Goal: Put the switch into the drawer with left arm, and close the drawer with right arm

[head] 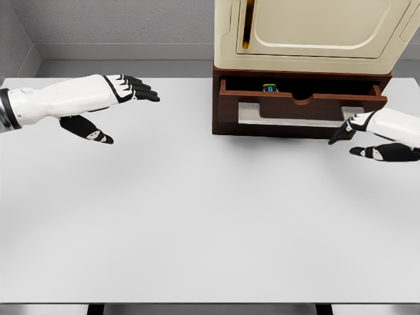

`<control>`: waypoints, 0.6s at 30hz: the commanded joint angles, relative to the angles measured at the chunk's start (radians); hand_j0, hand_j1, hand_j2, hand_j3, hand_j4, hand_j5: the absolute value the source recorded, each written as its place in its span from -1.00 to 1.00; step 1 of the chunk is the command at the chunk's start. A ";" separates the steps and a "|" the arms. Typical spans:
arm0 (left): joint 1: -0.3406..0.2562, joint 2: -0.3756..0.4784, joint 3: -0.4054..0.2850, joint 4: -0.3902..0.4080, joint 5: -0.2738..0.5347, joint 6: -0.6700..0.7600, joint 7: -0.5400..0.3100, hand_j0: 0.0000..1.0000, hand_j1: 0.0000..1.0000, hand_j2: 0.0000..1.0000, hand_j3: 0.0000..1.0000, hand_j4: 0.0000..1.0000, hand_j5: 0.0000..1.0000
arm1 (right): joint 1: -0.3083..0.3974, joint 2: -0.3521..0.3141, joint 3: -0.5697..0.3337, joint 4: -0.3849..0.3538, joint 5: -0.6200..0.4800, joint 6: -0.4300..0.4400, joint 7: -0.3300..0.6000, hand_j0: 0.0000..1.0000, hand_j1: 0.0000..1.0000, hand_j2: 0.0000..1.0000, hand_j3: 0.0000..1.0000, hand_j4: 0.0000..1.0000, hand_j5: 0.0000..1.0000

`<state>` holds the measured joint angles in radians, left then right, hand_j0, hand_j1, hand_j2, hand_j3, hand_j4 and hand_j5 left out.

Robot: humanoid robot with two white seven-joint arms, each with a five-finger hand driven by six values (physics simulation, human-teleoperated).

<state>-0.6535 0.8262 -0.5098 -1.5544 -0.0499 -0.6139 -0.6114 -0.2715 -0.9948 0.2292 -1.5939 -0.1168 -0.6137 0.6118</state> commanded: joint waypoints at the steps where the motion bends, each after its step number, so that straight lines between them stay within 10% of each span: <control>1: 0.000 0.002 0.001 0.000 0.007 0.003 0.001 1.00 1.00 1.00 1.00 1.00 1.00 | 0.000 0.008 0.025 0.011 -0.006 0.003 -0.001 0.24 0.24 0.24 0.24 0.24 0.24; 18: 0.000 0.013 0.005 0.002 0.005 0.003 0.001 1.00 1.00 1.00 1.00 1.00 1.00 | -0.098 0.076 0.085 0.135 -0.003 0.003 -0.001 0.27 0.27 0.27 0.27 0.27 0.27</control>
<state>-0.6535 0.8350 -0.5035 -1.5528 -0.0513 -0.6138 -0.6114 -0.3697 -0.9274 0.3023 -1.4753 -0.1296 -0.6077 0.6121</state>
